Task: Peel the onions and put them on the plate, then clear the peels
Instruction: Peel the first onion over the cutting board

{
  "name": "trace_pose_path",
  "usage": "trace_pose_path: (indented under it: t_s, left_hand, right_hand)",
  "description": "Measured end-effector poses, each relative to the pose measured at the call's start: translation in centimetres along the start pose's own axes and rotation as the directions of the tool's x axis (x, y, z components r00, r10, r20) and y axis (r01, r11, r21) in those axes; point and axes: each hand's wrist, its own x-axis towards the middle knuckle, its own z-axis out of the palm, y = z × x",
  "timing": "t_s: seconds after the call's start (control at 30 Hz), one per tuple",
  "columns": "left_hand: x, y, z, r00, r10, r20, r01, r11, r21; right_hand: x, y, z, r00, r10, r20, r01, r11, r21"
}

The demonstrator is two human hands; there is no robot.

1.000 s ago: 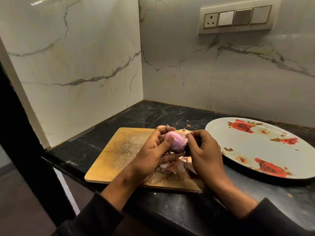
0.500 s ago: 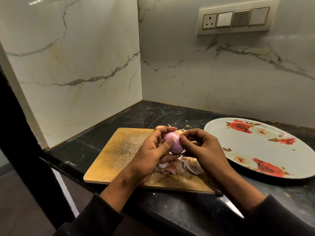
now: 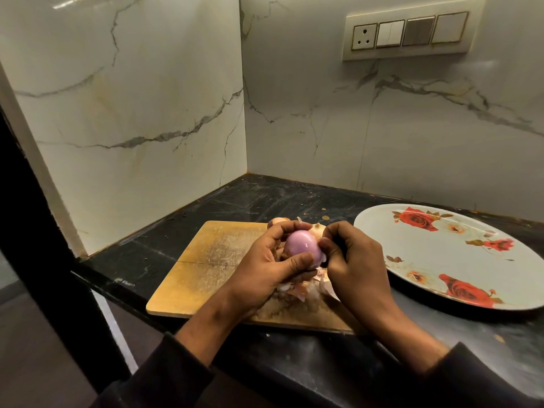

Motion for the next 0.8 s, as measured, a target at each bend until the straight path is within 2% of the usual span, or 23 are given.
trace_pose_path:
  t_s: [0.17, 0.27, 0.37, 0.43, 0.63, 0.8]
  left_hand:
    - [0.1, 0.0, 0.0, 0.999, -0.028, 0.017, 0.029, 0.997, -0.065]
    - [0.1, -0.1, -0.1, 1.000, -0.017, 0.000, 0.017, 0.996, -0.092]
    - [0.2, -0.2, -0.2, 0.998, 0.008, -0.058, -0.013, 0.996, -0.094]
    - [0.3, -0.2, -0.3, 0.995, 0.003, -0.102, -0.014, 0.994, -0.106]
    - [0.4, -0.2, -0.4, 0.990, -0.006, -0.142, -0.009, 0.994, -0.105]
    - [0.4, -0.4, -0.4, 0.989, 0.033, -0.144, -0.041, 0.998, -0.051]
  right_hand:
    - [0.7, 0.8, -0.3, 0.989, 0.147, -0.024, -0.143, 0.983, 0.117]
    - [0.5, 1.1, -0.6, 0.983, 0.182, -0.021, -0.176, 0.970, 0.167]
    - [0.2, 1.1, -0.3, 0.988, 0.141, 0.056, -0.145, 0.986, 0.082]
    - [0.2, 1.0, -0.3, 0.994, 0.095, 0.053, -0.097, 0.994, 0.047]
    - [-0.1, -0.4, -0.4, 0.988, 0.025, 0.150, -0.051, 0.983, 0.175]
    - [-0.4, -0.9, -0.7, 0.991, -0.026, 0.134, -0.007, 0.971, 0.241]
